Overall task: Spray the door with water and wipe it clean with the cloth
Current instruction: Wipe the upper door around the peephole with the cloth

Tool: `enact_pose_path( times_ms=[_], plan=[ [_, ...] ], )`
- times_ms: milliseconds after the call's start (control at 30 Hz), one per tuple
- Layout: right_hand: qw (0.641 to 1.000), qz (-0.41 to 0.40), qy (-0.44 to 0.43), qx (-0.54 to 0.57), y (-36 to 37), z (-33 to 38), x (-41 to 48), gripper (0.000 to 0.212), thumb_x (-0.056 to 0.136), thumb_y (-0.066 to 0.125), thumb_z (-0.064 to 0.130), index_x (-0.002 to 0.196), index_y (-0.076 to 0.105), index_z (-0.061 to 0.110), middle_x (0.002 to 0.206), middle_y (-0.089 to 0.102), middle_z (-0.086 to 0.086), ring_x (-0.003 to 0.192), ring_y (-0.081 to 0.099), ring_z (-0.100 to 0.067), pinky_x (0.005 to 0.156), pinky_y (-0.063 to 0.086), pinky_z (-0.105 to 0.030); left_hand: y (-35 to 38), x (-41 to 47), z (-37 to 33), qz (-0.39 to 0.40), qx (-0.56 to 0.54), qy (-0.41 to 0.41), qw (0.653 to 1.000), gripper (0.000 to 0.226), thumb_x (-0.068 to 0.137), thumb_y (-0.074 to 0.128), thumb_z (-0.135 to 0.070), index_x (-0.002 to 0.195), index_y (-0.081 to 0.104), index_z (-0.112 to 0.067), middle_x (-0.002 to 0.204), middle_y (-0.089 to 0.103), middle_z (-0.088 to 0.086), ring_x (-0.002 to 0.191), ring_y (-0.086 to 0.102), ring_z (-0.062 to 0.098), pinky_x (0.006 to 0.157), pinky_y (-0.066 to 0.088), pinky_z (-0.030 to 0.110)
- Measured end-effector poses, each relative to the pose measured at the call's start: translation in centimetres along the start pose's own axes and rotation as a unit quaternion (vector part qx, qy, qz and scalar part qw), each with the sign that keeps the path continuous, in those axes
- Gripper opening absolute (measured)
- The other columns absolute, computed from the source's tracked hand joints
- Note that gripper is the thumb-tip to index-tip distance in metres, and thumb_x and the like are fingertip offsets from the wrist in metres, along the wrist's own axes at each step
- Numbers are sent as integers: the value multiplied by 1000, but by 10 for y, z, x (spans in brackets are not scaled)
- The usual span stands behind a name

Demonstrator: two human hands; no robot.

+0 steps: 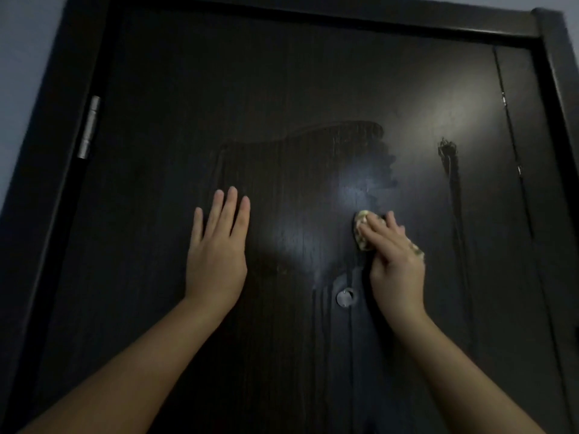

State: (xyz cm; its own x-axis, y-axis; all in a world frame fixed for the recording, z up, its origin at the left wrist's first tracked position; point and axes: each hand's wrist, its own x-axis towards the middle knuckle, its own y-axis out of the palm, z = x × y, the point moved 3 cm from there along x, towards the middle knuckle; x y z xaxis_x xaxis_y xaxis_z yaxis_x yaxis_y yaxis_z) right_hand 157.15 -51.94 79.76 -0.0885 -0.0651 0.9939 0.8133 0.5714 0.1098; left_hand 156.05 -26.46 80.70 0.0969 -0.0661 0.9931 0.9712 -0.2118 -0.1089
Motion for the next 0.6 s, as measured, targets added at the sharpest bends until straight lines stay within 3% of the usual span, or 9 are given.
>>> enact_pose_path(
  times_ms=[133,267,400,467,600],
  plan=[
    [995,50,-78,-23,-14,-16,-28,56,72,57,-25,118,66,6,132,56,-5,133,43,-32,113,30,-48,7,-20,-10,27,-31,7,999,56,94,38,-13,149,25,-13,159,14,7,148,6,20,119,12,47],
    [998,-30,51,-27,-24,-25,-27,57,73,43,-15,121,63,7,135,52,-4,133,42,-34,114,25,-40,15,-28,-8,35,-26,17,999,56,94,23,-29,149,23,-15,159,14,6,148,8,19,118,12,47],
    [997,60,-49,-25,-19,-11,-84,52,83,47,-10,128,57,12,140,49,-2,139,34,-26,118,21,-39,16,-29,-9,34,-28,18,999,55,96,33,-23,149,22,-14,159,13,7,148,7,20,119,12,48],
    [996,69,-46,-10,-23,-12,-79,51,82,49,-12,126,60,12,139,51,0,139,35,-26,117,23,-42,17,-29,-9,35,-26,12,999,58,95,40,-22,149,22,-13,159,13,7,148,6,20,119,11,48],
    [986,139,-91,24,3,19,-49,45,84,43,0,122,64,13,136,52,3,137,37,-26,117,22,-43,18,-29,-8,38,-15,17,999,56,95,31,-24,150,20,-14,159,12,7,148,6,20,119,9,47]
  ],
)
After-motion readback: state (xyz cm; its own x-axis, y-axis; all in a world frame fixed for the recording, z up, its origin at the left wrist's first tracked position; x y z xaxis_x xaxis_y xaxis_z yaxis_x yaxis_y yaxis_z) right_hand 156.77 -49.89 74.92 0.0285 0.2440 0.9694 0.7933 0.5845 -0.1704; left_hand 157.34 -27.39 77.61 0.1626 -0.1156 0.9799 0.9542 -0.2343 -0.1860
